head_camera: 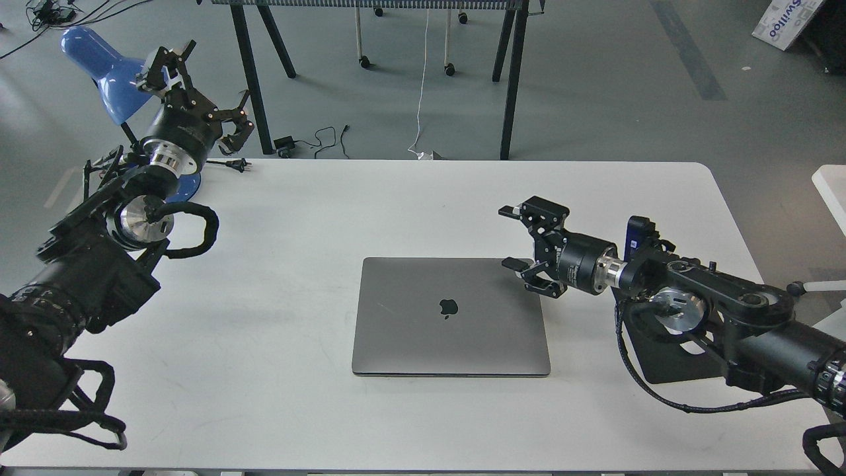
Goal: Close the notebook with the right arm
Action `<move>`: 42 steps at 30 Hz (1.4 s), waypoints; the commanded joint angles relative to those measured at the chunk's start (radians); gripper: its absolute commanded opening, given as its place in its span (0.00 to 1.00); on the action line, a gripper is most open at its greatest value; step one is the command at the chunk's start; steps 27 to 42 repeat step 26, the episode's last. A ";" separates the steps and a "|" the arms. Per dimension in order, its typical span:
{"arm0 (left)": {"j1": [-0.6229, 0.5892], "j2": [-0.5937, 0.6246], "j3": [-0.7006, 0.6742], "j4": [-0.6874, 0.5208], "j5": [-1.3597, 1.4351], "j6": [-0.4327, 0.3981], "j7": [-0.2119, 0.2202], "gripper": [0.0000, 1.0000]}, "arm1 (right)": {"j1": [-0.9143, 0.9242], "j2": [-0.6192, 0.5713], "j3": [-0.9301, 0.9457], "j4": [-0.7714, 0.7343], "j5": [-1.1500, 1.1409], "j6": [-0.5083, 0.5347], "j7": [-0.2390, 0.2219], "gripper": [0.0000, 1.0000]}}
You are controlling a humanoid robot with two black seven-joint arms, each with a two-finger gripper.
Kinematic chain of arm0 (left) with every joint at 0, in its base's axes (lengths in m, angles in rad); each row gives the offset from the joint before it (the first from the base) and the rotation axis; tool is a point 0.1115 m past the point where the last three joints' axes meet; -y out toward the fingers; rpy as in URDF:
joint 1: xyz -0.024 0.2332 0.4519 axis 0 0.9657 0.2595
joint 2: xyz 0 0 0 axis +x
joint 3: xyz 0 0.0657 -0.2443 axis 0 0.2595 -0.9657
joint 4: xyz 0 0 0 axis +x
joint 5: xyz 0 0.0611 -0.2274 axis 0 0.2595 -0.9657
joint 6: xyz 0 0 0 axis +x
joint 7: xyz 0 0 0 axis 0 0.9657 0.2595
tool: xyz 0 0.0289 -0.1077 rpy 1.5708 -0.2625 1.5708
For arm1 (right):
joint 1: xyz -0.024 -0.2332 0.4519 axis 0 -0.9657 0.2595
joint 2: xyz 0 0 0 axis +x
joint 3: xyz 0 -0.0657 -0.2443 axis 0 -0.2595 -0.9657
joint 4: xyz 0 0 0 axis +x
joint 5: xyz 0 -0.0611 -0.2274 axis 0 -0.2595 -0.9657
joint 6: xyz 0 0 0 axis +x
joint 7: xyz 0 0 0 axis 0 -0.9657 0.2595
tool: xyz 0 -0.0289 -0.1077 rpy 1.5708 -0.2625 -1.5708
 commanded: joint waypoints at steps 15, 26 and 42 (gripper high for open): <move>0.000 0.000 -0.009 0.000 -0.003 0.000 -0.002 1.00 | 0.025 0.084 0.596 -0.141 0.018 -0.042 -0.009 1.00; 0.000 0.000 -0.009 0.000 -0.003 0.000 -0.002 1.00 | 0.020 0.112 0.569 -0.202 0.191 -0.037 0.002 1.00; 0.000 0.000 -0.009 0.000 -0.003 0.000 -0.002 1.00 | 0.020 0.112 0.569 -0.202 0.191 -0.037 0.002 1.00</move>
